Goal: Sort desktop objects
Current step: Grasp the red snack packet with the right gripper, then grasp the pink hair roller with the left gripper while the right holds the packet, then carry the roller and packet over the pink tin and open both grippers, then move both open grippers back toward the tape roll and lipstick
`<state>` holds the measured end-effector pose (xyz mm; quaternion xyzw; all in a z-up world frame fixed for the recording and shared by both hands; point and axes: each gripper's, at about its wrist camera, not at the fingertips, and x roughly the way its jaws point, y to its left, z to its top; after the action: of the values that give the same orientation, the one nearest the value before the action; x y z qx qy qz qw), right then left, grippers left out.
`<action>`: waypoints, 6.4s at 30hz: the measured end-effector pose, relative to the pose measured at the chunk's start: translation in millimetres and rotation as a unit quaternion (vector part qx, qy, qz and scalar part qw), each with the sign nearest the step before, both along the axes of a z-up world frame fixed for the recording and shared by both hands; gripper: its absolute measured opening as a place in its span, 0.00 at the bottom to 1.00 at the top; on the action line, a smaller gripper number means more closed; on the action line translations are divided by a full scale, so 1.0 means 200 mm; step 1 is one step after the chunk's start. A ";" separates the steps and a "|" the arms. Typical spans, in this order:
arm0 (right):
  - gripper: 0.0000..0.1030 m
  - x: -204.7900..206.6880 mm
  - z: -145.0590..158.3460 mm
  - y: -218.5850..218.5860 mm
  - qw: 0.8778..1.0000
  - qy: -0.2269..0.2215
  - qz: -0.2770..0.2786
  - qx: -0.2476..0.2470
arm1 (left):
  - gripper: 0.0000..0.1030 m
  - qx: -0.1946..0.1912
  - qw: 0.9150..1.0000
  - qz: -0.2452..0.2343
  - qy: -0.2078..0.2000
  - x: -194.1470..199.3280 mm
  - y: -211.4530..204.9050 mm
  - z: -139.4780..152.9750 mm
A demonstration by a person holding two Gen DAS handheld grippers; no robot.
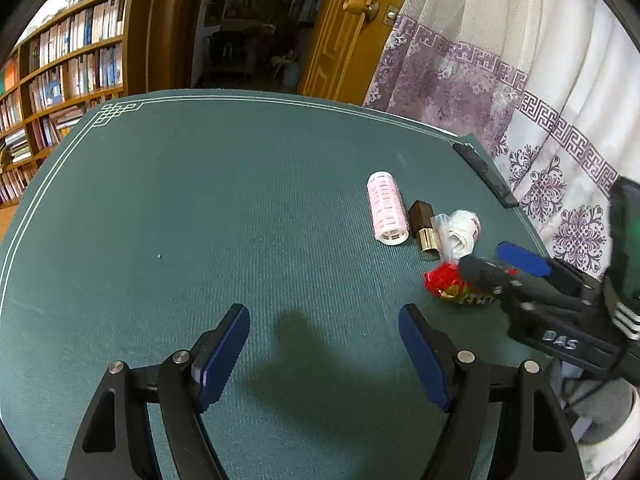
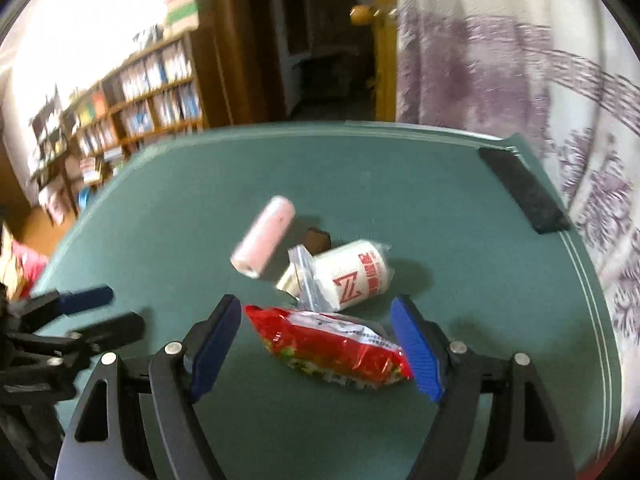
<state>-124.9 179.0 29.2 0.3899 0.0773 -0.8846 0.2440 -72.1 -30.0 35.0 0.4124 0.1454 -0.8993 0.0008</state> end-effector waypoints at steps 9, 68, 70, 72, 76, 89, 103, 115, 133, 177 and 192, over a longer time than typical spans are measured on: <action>0.78 0.15 -0.07 0.02 0.997 -0.058 0.047 0.011 | 0.76 -0.001 1.000 -0.003 -0.007 -0.01 0.00 -0.04; 0.70 0.44 -0.16 0.25 0.997 -0.036 -0.044 -0.049 | 0.29 -0.117 0.992 -0.049 -0.007 -0.63 0.18 -0.07; 0.74 0.44 -0.14 0.26 0.997 -0.028 -0.049 -0.050 | 0.29 -0.102 0.994 -0.045 -0.004 -0.60 0.14 -0.06; 0.74 0.43 -0.13 0.26 0.997 -0.028 -0.051 -0.057 | 0.29 -0.095 0.995 -0.042 -0.001 -0.57 0.13 -0.06; 0.74 0.41 -0.11 0.23 0.996 -0.035 -0.042 -0.065 | 0.29 -0.086 0.995 -0.044 0.010 -0.47 0.11 -0.03; 0.27 0.45 -0.10 0.21 0.996 -0.045 -0.055 -0.060 | 0.29 -0.061 0.995 -0.065 0.033 -0.20 0.17 0.10; 0.26 0.93 0.30 0.87 0.974 0.054 -0.189 -0.112 | 0.29 -0.047 0.975 -0.200 0.084 0.06 0.75 0.35; 0.26 1.19 0.27 1.43 0.940 0.064 -0.318 -0.101 | 0.29 -0.039 0.934 -0.343 0.088 0.23 1.43 0.42; 0.27 1.20 0.20 1.53 0.933 0.051 -0.334 -0.123 | 0.63 -0.001 0.898 -0.435 0.069 0.28 1.84 0.38; 0.67 0.47 0.12 0.50 0.980 0.005 -0.139 -0.141 | 0.71 -0.061 0.993 -0.098 0.019 -0.08 0.38 0.13; 0.70 -0.04 -0.03 0.21 0.988 -0.020 -0.112 -0.108 | 0.71 -0.035 0.997 -0.064 -0.012 -0.15 0.21 -0.06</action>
<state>-132.6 221.4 23.2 0.3854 -0.0680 -0.9012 0.1861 -101.4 12.8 23.2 0.4309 0.0870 -0.8973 -0.0405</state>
